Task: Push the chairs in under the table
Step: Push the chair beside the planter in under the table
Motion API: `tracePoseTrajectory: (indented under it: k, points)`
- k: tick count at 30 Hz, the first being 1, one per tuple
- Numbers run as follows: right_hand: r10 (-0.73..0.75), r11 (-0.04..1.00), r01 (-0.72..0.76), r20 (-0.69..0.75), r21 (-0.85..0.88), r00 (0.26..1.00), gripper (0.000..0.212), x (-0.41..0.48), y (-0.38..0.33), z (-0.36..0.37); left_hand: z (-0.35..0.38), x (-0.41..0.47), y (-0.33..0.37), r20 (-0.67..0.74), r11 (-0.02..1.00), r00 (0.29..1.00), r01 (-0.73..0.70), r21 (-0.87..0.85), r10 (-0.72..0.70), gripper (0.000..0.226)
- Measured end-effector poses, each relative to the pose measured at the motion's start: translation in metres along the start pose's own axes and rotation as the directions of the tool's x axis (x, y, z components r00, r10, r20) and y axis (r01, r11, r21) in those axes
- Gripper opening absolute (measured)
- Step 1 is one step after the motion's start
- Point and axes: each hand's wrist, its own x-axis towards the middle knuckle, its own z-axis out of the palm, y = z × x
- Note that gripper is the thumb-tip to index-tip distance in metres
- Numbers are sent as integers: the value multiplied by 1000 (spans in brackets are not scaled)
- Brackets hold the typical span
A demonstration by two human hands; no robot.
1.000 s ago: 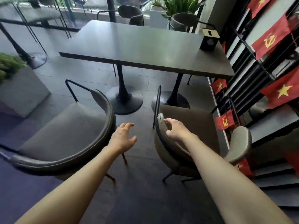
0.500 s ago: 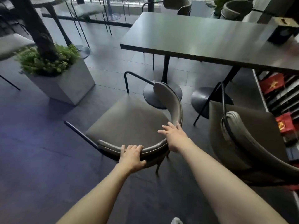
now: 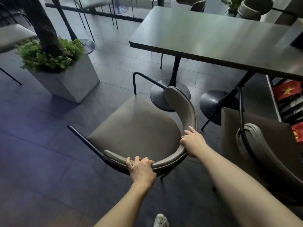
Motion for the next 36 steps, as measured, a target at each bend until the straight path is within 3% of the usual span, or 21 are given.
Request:
tracePoseTrajectory:
  k: [7, 15, 24, 36]
  points:
    - [33, 999, -33, 36, -4, 999, 37, -7, -22, -20, -11, 8, -25, 52, 997, 996, -75, 19, 74, 39]
    - [190, 966, -209, 129, 152, 973, 39, -4, -90, -47, -46, 53, -110, 101, 940, 940, -333, 78, 325, 38]
    - [371, 841, -447, 275, 305, 887, 43, 23, -161, -100, -103, 147, -178, 251, 726, 756, -653, 215, 605, 29]
    - [372, 728, -536, 411, 426, 832, 43, 68, -203, -146, -150, 246, -203, 364, 480, 544, -839, 256, 756, 33]
